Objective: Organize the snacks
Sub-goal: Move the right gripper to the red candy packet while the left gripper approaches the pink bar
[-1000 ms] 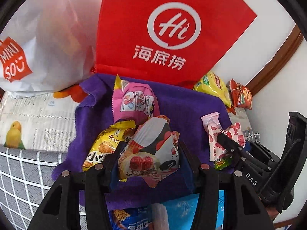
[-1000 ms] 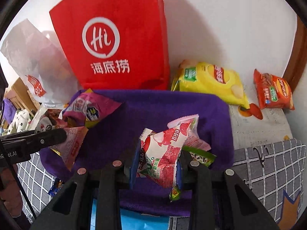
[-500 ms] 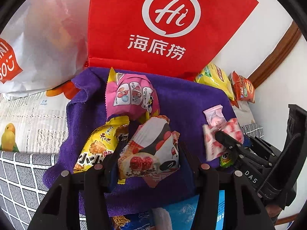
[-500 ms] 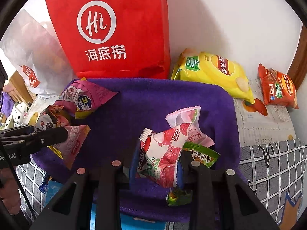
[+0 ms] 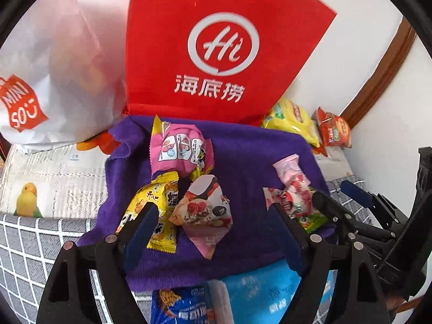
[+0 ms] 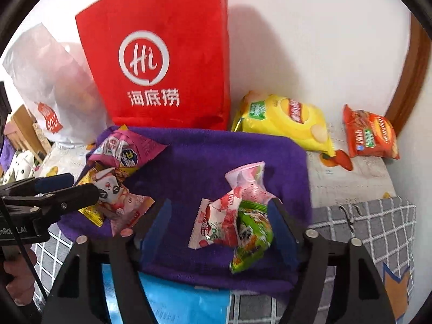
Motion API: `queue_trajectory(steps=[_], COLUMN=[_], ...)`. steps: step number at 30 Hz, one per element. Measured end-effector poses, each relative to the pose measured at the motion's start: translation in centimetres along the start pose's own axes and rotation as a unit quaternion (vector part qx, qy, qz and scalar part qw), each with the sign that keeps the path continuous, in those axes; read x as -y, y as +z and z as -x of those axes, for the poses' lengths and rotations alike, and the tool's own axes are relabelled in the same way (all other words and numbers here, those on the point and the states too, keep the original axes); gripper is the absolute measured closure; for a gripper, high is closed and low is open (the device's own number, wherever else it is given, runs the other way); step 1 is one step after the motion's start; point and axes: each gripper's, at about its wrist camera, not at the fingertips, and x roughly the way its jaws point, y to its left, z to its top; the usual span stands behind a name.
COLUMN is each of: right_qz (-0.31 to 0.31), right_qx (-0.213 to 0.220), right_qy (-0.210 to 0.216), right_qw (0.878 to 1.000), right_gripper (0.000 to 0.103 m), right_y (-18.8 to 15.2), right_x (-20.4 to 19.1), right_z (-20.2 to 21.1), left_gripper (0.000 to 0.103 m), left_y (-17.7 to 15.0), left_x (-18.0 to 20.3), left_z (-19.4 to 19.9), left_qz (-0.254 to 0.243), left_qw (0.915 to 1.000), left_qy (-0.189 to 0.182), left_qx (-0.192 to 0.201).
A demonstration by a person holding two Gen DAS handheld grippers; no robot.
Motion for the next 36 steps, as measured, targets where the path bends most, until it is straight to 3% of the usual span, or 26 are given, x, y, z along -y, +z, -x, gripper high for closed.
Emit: queue_trajectory(steps=[4, 13, 21, 25, 36], right_qz=[-0.016, -0.030, -0.022, -0.046, -0.065], right_qx=[0.023, 0.069, 0.089, 0.069, 0.049], right_qy=[-0.032, -0.005, -0.032, 0.002, 0.003], right_qw=[0.999, 0.997, 0.995, 0.997, 0.997], right_gripper=[0.024, 0.024, 0.024, 0.024, 0.024], right_y=[-0.5, -3.2, -6.3, -7.8, -12.0], right_x=[0.5, 0.5, -0.6, -0.2, 0.3], right_z=[2.8, 8.7, 12.4, 13.4, 15.4], left_gripper=[0.021, 0.021, 0.021, 0.021, 0.021], left_y=[-0.5, -3.8, -7.6, -9.3, -12.9], left_x=[-0.2, -0.8, -1.4, -1.4, -1.0], left_z=[2.5, 8.3, 12.0, 13.2, 15.1], left_qz=[0.007, 0.009, 0.016, 0.016, 0.017], left_qw=[0.9998, 0.9984, 0.9964, 0.9959, 0.9959], left_qy=[0.009, 0.033, 0.053, 0.060, 0.058], left_qx=[0.015, 0.046, 0.063, 0.066, 0.068])
